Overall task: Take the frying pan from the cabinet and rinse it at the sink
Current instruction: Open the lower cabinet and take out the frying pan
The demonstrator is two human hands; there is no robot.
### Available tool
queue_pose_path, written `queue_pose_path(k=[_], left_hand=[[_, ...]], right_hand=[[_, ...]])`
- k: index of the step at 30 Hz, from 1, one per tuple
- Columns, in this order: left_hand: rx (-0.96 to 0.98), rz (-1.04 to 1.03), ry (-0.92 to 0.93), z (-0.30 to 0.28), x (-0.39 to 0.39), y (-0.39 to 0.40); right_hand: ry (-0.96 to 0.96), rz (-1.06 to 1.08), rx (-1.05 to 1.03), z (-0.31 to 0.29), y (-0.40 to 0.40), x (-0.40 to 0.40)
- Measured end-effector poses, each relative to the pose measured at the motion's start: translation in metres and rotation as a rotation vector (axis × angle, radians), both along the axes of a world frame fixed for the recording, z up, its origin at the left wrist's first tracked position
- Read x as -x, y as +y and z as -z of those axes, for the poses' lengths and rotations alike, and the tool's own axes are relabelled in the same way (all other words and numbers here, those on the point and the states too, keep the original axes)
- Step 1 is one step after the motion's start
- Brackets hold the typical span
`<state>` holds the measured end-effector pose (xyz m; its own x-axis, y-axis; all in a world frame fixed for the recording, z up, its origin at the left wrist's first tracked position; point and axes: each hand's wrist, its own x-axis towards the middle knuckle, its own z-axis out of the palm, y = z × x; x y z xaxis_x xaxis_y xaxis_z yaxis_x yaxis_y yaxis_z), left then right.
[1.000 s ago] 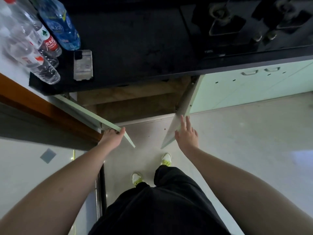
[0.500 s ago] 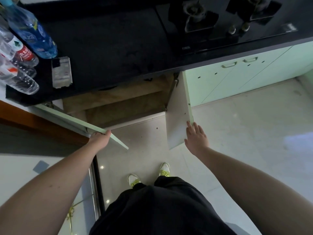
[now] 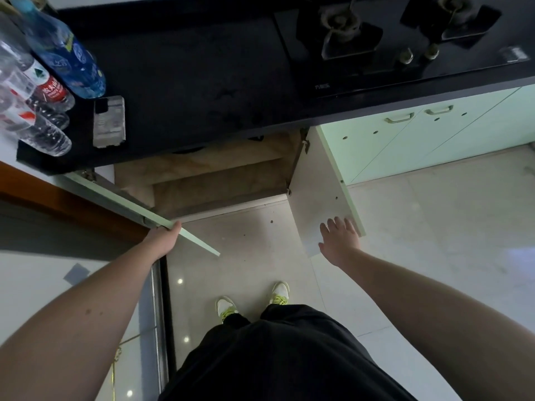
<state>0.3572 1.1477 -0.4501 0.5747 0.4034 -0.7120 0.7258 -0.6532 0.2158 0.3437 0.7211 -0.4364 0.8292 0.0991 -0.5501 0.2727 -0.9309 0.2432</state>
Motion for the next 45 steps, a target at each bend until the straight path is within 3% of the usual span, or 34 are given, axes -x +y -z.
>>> queue_pose_path(k=[9,16,21,24,34,45], left_hand=[[-0.001,-0.230,-0.085,0.001,0.028,-0.004],[-0.250,-0.116,-0.211,-0.006,0.065,0.004],[-0.141,-0.226,-0.357,-0.004,0.103,0.027],[-0.169,-0.082,-0.380,-0.008,0.124,0.050],[-0.341,0.285,-0.171,-0.021,0.176,0.149],[-0.529,0.443,-0.242,-0.014,0.204,0.195]], right_hand=[[-0.009,-0.121,-0.160,-0.007,0.061,-0.014],[0.008,-0.205,-0.279,-0.016,0.141,-0.007],[0.028,-0.270,-0.288,-0.021,0.206,0.002],[0.063,-0.306,-0.292,-0.019,0.247,0.017],[0.073,-0.434,-0.295,-0.021,0.361,0.055],[0.058,-0.539,-0.307,-0.024,0.422,0.074]])
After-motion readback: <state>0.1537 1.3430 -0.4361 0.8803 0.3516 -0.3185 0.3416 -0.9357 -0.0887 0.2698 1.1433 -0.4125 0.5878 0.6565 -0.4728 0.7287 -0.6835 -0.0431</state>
